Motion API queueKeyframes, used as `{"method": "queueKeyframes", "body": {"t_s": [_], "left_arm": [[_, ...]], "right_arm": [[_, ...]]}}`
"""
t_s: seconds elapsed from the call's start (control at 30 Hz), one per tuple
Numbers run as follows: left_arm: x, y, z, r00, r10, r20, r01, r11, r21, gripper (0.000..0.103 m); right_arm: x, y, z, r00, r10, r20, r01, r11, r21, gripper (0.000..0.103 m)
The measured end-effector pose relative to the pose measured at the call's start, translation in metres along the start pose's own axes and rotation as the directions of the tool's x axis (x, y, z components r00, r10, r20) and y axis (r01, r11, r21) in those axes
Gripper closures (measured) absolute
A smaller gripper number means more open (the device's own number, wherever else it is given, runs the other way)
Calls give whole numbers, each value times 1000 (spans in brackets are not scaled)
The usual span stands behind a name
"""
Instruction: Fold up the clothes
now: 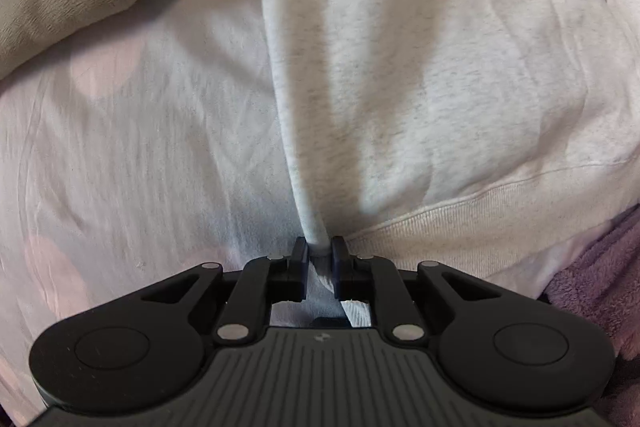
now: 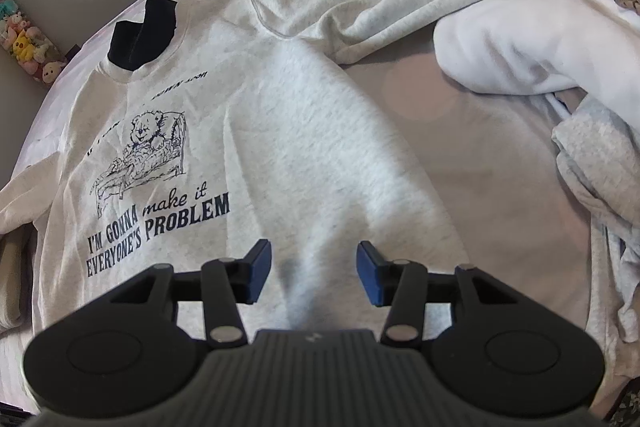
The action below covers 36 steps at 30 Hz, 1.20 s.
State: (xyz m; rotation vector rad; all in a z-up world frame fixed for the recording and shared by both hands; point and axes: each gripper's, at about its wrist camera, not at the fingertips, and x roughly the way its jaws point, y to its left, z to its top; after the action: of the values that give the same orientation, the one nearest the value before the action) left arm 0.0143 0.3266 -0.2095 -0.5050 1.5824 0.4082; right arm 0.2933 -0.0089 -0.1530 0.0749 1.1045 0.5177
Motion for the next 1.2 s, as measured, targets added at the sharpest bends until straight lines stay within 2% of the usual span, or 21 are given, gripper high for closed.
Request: {"method": "queueKeyframes", "body": {"t_s": [0.03, 0.1, 0.13, 0.17, 0.23, 0.37, 0.43, 0.53, 0.63, 0.73, 0.93, 0.97, 1.1, 1.2], "left_arm": [[-2, -1, 1, 1000, 2, -2, -2, 1000, 2, 92], [-10, 3, 0, 999, -39, 21, 40, 999, -7, 77], [-17, 8, -1, 995, -79, 56, 80, 997, -20, 58], [-24, 13, -3, 988, -120, 100, 123, 992, -28, 43], [-40, 27, -6, 968, -166, 186, 177, 983, -46, 43], [-76, 59, -2, 925, -160, 344, 197, 977, -76, 43], [-91, 77, 0, 899, -115, 422, 171, 981, -97, 43], [-111, 116, 3, 848, -18, 530, 126, 978, -168, 47], [-130, 161, 5, 786, 99, 610, 98, 955, -281, 47], [-141, 199, 10, 724, 214, 656, 69, 923, -378, 47], [-147, 263, 26, 661, 345, 666, 34, 873, -486, 47], [-144, 272, 29, 661, 355, 661, 38, 864, -502, 47], [-120, 302, 45, 695, 356, 625, 80, 825, -560, 47], [-99, 316, 51, 718, 354, 600, 126, 781, -612, 46]], "right_arm": [[0, 1, -1, 1000, -2, 1, 2, 1000, -7, 52], [-3, 0, -2, 1000, 4, 8, -4, 1000, -4, 52], [-4, -2, -1, 1000, 10, 12, -10, 1000, 4, 52], [-5, -3, -1, 1000, 16, 17, -16, 1000, 12, 52], [-5, -4, -1, 1000, 23, 19, -23, 999, 23, 51], [4, -1, 0, 1000, 5, 2, -5, 1000, 11, 51], [7, -2, 0, 1000, 1, -4, -1, 1000, 9, 51], [9, -5, 0, 1000, 5, 0, -5, 1000, 26, 51], [10, -7, 1, 1000, 5, 3, -6, 999, 40, 51], [13, -5, 1, 1000, -3, 3, 3, 999, 35, 51], [21, -4, 3, 1000, -21, 15, 20, 999, 42, 51], [23, -3, 3, 1000, -25, 14, 24, 999, 42, 51], [27, 0, 4, 999, -39, 21, 38, 999, 27, 50], [29, 3, 5, 998, -51, 27, 50, 999, 15, 50]]}}
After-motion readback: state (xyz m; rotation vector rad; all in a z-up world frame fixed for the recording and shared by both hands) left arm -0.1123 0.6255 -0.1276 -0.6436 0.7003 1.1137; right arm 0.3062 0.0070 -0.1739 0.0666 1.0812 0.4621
